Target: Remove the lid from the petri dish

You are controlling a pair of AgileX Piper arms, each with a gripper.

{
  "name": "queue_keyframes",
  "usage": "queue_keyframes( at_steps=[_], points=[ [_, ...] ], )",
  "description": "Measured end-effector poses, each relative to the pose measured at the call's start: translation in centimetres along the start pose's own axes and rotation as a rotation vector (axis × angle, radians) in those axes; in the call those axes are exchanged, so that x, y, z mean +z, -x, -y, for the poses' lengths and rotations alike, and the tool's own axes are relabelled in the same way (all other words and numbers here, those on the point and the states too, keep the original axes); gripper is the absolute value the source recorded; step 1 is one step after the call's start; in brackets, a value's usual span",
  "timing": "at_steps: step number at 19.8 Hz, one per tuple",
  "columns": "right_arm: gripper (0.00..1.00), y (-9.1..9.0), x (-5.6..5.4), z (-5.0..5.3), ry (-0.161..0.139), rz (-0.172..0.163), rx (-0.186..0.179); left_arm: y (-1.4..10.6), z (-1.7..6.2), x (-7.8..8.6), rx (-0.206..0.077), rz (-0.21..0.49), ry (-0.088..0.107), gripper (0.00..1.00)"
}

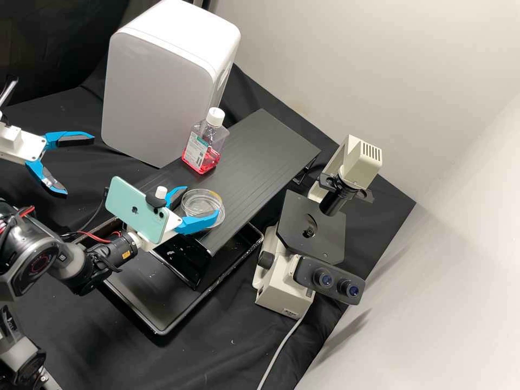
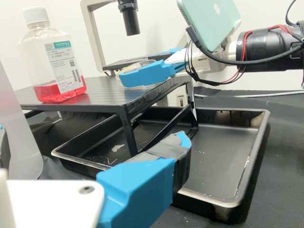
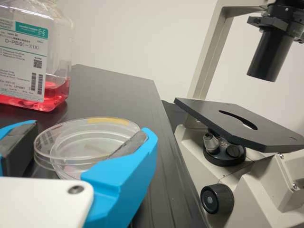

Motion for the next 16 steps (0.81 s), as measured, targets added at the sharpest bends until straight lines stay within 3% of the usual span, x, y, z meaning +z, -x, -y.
queue_keyframes(
  at_steps=[5,11,16],
  points=[
    [0.00,0.0,-0.1,0.1,-0.001,-0.004,-0.003,0.0,0.00,0.0,0.000,0.000,0.000,1.00],
    [0.00,0.8,-2.0,0.4,0.008,-0.086,-0.023,0.0,0.00,0.0,0.000,0.000,0.000,1.00],
    [0.00,1.0,-2.5,0.6,0.009,-0.111,-0.031,0.0,0.00,0.0,0.000,0.000,0.000,1.00]
  ],
)
